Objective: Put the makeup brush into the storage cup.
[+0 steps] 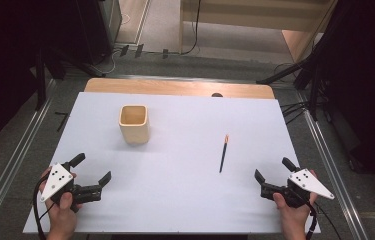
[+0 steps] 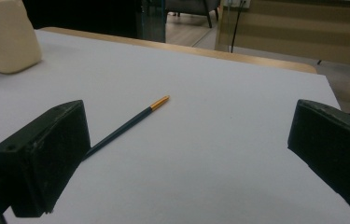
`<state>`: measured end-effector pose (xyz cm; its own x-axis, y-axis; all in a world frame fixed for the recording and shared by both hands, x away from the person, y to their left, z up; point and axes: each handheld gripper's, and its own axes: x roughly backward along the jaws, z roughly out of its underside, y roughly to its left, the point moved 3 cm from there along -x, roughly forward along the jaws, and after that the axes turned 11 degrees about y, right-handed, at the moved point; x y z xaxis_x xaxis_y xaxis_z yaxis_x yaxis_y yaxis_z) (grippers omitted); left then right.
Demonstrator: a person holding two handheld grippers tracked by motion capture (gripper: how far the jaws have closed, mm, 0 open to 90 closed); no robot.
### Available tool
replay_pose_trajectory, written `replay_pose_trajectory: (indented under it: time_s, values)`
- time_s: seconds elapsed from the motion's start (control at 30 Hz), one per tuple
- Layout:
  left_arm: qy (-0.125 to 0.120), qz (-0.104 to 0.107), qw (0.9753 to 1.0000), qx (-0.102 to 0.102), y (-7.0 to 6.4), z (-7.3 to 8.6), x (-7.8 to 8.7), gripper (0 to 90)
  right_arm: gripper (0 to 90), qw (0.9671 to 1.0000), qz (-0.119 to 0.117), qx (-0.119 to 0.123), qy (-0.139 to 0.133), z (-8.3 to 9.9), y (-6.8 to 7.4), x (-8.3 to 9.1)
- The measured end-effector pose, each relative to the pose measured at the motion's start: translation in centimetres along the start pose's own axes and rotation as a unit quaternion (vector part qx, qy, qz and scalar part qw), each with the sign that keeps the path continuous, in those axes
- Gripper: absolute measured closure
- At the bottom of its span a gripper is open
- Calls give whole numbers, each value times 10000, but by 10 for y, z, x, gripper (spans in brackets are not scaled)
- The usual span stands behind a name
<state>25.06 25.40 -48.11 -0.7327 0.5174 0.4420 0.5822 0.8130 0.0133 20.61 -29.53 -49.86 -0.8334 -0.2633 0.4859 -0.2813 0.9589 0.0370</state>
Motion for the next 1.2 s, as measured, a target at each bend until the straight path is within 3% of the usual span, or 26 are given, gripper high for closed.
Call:
replay_pose_trajectory:
  time_s: [0.13,0.4,0.7,0.8,0.83,0.93,1.2]
  values:
    - [4,14,10000,12,1,1,0,0,0,9999,25,-136,0,0,-1,1]
    - [9,50,10000,67,1,2,0,0,0,9999,50,-111,39,-6,5,0]
    - [78,37,10000,38,-1,3,-4,0,0,9993,-202,-305,104,-22,12,-7]
    - [97,46,9999,50,-1,4,-5,0,0,9994,-210,-234,123,-25,14,-9]
    - [99,36,9999,36,0,4,-5,0,0,9997,-158,-54,179,-28,18,-12]
    - [70,32,10000,46,0,4,-4,0,0,9997,-131,47,211,-31,20,-16]
    - [94,89,9999,-13,-3,4,-6,0,0,9995,-44,48,314,-45,25,-24]
